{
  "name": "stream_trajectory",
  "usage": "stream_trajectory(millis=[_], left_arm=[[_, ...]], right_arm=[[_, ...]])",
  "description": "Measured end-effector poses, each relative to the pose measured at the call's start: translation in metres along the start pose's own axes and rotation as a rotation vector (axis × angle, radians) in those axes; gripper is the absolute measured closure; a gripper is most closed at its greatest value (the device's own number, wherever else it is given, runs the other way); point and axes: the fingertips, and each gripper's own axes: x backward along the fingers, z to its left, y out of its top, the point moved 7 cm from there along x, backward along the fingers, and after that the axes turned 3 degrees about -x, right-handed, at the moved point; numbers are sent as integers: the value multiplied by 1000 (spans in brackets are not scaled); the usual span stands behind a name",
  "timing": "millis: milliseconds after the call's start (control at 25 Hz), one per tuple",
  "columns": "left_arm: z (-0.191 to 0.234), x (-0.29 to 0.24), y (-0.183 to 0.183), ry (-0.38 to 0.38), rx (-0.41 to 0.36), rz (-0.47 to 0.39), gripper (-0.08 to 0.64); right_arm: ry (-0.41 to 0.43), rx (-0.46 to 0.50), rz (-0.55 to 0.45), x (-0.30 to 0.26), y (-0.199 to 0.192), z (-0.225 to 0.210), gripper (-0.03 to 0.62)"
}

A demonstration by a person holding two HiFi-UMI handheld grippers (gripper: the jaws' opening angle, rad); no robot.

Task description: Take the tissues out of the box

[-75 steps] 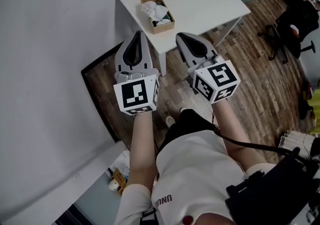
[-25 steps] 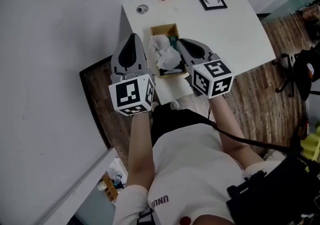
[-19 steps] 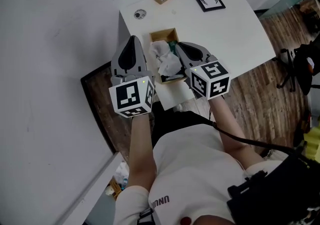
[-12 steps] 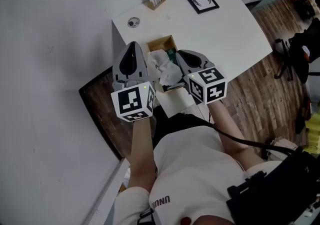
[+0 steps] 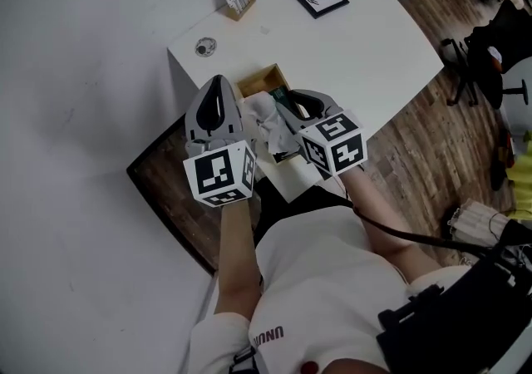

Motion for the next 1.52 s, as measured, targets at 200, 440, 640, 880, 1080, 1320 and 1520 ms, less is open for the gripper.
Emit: stream_trajectory(millis=[200, 440, 640, 880, 1080, 1320, 1520], left_arm=[[9, -7, -5, -16, 22, 7, 549], [12, -14, -11, -41, 35, 21, 549], [16, -20, -13, -46, 46, 26, 549], [16, -25, -14, -51, 53, 31, 549], [16, -26, -16, -52, 58, 33, 549], [18, -24, -18, -40, 63, 41, 549], [19, -22, -21, -33, 67, 50, 549]], right_arm=[[-14, 36, 162, -15, -17, 4, 431], [-53, 64, 245, -25, -26, 5, 428], [-82, 106, 299, -31, -30, 9, 428], [-117, 169, 384, -41, -38, 11, 428], [-163, 182, 436, -46, -45, 10, 437], [-186, 264, 498, -54, -49, 9, 473], [-208, 305, 490, -53, -50, 10, 513]])
